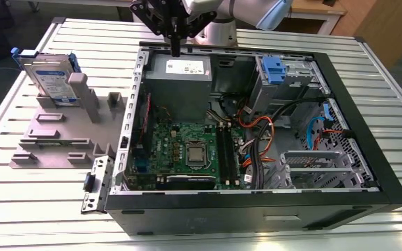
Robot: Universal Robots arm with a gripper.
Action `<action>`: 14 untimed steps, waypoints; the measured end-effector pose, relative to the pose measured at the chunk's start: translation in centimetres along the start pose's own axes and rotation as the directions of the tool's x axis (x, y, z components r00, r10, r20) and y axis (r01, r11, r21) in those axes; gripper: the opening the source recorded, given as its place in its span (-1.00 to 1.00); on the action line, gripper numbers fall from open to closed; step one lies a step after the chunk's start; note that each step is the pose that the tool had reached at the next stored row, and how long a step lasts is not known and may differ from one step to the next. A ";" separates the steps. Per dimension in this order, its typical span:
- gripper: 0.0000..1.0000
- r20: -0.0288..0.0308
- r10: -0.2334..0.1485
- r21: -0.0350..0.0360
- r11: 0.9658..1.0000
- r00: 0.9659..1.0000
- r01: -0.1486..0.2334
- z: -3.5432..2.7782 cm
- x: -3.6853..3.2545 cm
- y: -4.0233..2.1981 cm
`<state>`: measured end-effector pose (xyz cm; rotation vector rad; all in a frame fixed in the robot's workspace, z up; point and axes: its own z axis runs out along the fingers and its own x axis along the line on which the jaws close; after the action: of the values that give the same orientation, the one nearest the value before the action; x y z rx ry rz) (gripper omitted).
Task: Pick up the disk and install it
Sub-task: 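Reach for the disk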
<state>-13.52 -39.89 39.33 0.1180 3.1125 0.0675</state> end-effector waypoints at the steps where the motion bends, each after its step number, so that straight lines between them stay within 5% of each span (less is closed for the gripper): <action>1: -0.79 0.000 0.000 0.000 1.000 1.000 0.000 0.00 0.04 0.00; 14: -0.79 0.000 0.000 0.000 1.000 1.000 0.000 0.00 0.47 -0.03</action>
<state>-13.99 -39.89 39.31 0.1179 3.1125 0.0676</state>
